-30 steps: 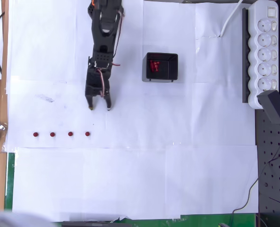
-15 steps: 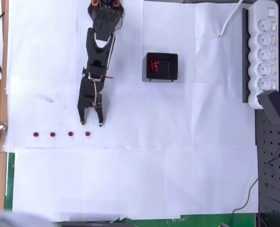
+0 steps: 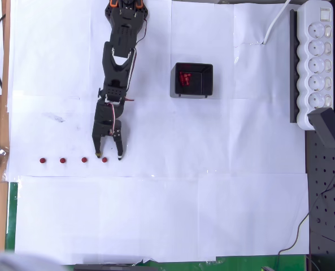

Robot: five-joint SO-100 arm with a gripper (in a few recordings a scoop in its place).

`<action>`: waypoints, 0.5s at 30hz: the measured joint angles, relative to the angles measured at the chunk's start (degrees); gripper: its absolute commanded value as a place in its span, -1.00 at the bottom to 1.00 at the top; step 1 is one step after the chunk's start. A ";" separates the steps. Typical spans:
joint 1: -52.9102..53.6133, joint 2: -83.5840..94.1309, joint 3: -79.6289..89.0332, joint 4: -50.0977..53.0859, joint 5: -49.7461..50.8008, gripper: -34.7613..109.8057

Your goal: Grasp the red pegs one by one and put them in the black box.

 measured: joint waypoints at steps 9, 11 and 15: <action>0.18 2.55 2.99 0.00 0.09 -0.17; 0.18 2.55 3.08 0.00 0.00 -0.17; -0.18 2.64 3.16 0.00 -0.44 -0.17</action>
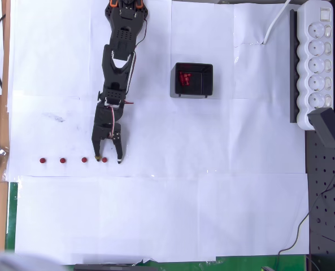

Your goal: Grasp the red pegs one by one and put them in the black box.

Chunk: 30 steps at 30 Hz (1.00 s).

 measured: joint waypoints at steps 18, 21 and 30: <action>-0.79 0.18 0.26 0.00 -1.85 -0.52; -0.79 0.18 0.26 0.00 -2.29 -0.52; -5.10 -14.15 11.25 40.87 -14.06 -0.52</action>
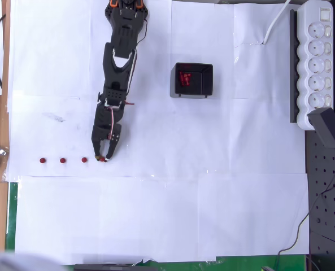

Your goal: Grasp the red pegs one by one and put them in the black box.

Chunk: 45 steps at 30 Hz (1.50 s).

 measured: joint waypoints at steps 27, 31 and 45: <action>-46.85 -26.37 10.81 79.80 -17.75 -0.51; -46.67 -18.54 9.58 74.79 -16.96 -0.48; -45.44 -16.35 9.05 78.93 -15.82 -0.14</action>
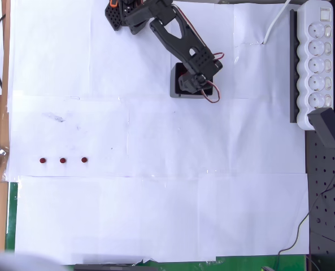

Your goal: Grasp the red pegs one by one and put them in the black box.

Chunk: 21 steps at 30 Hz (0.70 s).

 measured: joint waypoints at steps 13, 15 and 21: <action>15.21 -23.99 -3.16 -4.39 11.69 -0.14; 21.80 -27.86 -13.01 -13.01 18.02 -0.14; 41.04 -27.16 -33.40 -37.53 31.73 -0.14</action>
